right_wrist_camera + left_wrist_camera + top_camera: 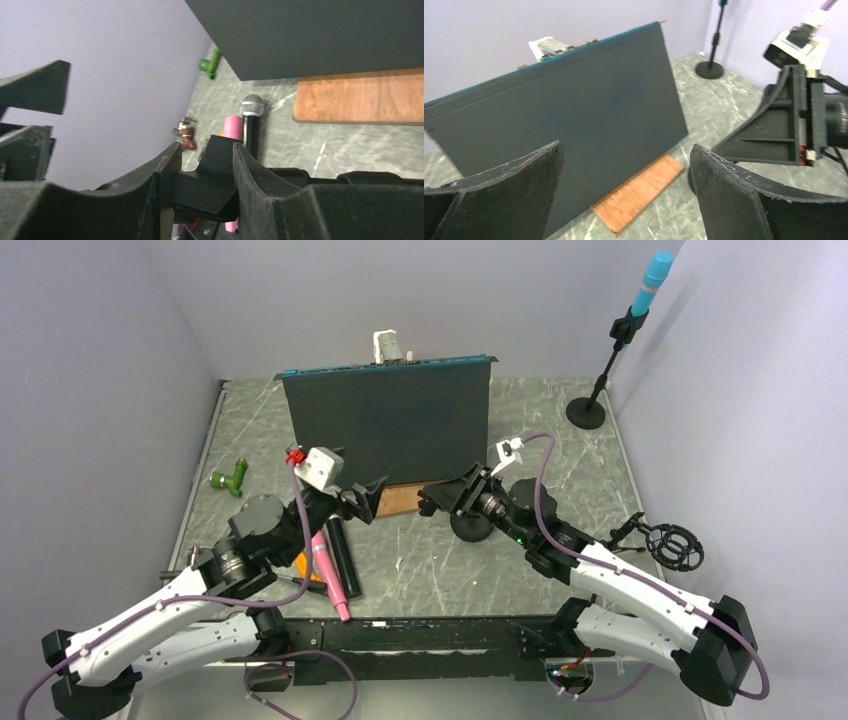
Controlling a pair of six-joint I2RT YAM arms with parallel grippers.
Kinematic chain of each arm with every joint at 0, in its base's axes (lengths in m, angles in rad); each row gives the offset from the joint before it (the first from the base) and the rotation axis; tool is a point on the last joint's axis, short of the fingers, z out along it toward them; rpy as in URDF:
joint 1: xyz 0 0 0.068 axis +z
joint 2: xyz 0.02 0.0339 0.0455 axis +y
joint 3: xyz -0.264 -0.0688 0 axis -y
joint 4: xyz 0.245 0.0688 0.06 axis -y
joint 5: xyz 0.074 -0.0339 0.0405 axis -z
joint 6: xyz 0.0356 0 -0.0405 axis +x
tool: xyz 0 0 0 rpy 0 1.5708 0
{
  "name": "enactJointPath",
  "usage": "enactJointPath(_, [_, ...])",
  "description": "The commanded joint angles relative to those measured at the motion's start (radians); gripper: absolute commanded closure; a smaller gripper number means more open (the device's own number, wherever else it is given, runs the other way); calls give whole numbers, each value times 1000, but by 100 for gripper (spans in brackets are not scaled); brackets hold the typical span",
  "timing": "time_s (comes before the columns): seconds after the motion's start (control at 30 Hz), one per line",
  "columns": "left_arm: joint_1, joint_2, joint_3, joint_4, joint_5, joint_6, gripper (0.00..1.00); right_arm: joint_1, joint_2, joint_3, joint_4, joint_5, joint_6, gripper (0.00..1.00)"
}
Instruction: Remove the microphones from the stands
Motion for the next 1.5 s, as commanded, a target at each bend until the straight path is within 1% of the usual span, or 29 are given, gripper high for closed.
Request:
enactJointPath(0.0, [-10,53,79,-50,133,-110,1,-70,-43,-110,168,-231,152,100])
enactJointPath(0.07, [-10,88,115,-84,208,-172,1,-99,-75,-144,175,-260,169,100])
enactJointPath(0.13, [-10,134,150,-132,288,-250,1,-129,-118,-164,133,-262,170,100])
enactJointPath(0.2, [-10,162,152,-148,357,-322,1,-166,-166,-186,85,-261,162,100])
enactJointPath(0.27, [-10,179,133,-138,399,-385,1,-201,-199,-197,5,-244,138,100])
enactJointPath(0.4, [-6,203,75,-82,475,-473,1,-269,-206,-196,-91,-241,69,100])
enactJointPath(0.47, [12,242,73,-66,548,-515,0,-291,-206,-188,-145,-229,49,100])
enactJointPath(0.57, [69,327,94,-44,690,-611,1,-322,-196,-168,-238,-211,5,100])
enactJointPath(0.63, [117,378,86,14,797,-686,1,-330,-188,-154,-296,-187,-27,100])
enactJointPath(0.7, [157,440,63,113,897,-776,1,-344,-184,-152,-343,-149,-50,100])
enactJointPath(0.87, [208,579,59,305,1060,-909,1,-387,-190,-201,-358,-142,-80,100])
enactJointPath(0.97, [212,636,75,352,1081,-939,0,-412,-196,-240,-347,-151,-91,100])
enactJointPath(1.07, [216,689,112,335,1078,-940,1,-429,-215,-276,-340,-166,-99,100])
enactJointPath(1.27, [219,761,160,341,1082,-942,1,-461,-255,-317,-378,-128,-120,100])
enactJointPath(1.37, [220,747,172,278,1049,-880,1,-469,-244,-305,-369,-152,-135,100])
enactJointPath(1.47, [220,694,201,148,984,-767,1,-468,-237,-260,-358,-179,-151,100])
